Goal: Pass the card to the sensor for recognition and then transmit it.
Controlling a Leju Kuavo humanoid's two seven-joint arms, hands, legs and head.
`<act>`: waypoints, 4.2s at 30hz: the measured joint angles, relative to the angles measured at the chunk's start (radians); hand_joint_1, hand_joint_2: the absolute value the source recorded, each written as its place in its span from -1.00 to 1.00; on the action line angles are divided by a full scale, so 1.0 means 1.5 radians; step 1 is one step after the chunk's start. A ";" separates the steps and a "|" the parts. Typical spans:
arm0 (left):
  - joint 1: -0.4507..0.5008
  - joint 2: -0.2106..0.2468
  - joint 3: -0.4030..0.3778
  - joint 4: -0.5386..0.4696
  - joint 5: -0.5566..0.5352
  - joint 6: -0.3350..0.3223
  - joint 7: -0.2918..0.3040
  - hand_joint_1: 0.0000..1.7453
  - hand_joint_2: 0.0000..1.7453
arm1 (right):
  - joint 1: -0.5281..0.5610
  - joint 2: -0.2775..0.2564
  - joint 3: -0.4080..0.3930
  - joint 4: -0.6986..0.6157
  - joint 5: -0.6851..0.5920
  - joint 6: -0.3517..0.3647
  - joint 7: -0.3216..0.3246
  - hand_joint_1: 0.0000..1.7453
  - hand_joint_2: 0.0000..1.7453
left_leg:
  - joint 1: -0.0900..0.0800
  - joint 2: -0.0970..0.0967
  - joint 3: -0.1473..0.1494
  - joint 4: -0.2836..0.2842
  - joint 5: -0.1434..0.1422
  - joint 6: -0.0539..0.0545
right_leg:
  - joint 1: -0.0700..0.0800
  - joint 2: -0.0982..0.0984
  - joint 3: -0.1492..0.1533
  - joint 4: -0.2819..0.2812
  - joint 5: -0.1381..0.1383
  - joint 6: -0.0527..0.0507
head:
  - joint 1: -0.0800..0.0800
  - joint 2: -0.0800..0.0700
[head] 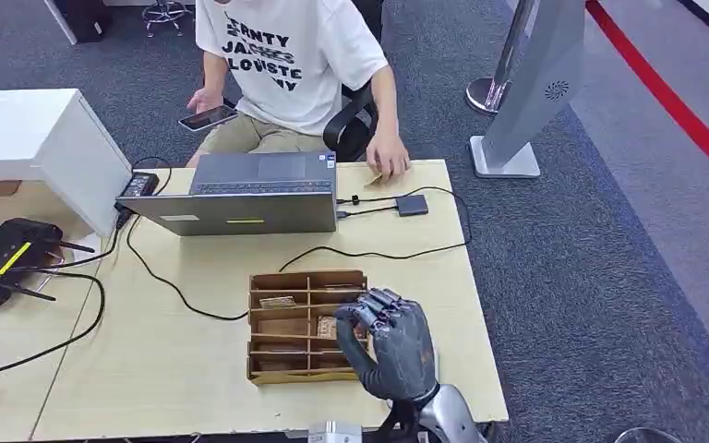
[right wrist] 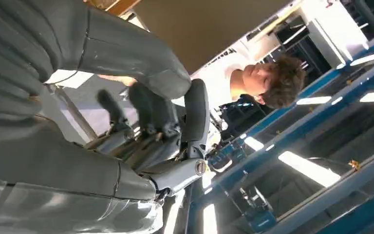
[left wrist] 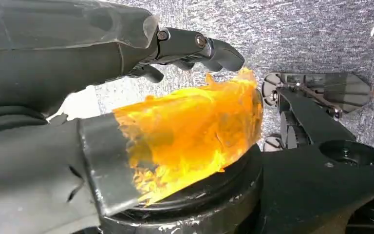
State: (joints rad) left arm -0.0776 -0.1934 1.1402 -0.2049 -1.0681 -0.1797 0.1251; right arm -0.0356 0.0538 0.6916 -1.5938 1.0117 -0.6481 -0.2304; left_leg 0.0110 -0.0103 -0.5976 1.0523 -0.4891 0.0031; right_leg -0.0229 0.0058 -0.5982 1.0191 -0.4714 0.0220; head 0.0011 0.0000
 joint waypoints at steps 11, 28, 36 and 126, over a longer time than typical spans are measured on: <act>0.000 0.002 0.000 0.000 -0.007 0.002 -0.001 -1.00 -1.00 | -0.016 -0.015 0.040 0.019 0.061 0.001 0.085 -0.26 1.00 | 0.000 0.000 0.000 0.000 0.000 0.000 | 0.000 0.000 0.000 0.000 0.000 0.000 | 0.000 0.000; 0.000 0.002 0.000 0.000 -0.013 -0.001 0.001 -1.00 -1.00 | -0.063 -0.018 0.067 0.057 0.076 0.002 0.111 0.54 1.00 | 0.000 0.000 0.000 0.000 0.000 0.000 | 0.000 0.000 0.000 0.000 0.000 0.000 | 0.000 0.000; 0.000 0.002 0.000 0.000 -0.017 -0.005 0.002 -1.00 -1.00 | -0.080 -0.018 0.067 0.080 0.080 0.004 0.119 0.10 1.00 | 0.000 0.000 0.000 0.000 0.000 0.000 | 0.000 0.000 0.000 0.000 0.000 0.000 | 0.000 0.000; -0.001 0.004 0.000 0.000 -0.036 -0.018 0.001 -1.00 -1.00 | -0.189 -0.018 0.068 0.265 0.070 0.107 0.181 -0.10 1.00 | 0.000 0.000 0.000 0.000 0.000 0.000 | 0.000 0.000 0.000 0.000 0.000 0.000 | 0.000 0.000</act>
State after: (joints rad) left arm -0.0785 -0.1869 1.1398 -0.2049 -1.1215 -0.2071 0.1266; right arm -0.3190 0.0275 0.7942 -1.1959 1.1162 -0.4879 0.0404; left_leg 0.0110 -0.0103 -0.5974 1.0524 -0.4890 0.0031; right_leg -0.0229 0.0058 -0.5983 1.0192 -0.4713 0.0219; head 0.0011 0.0000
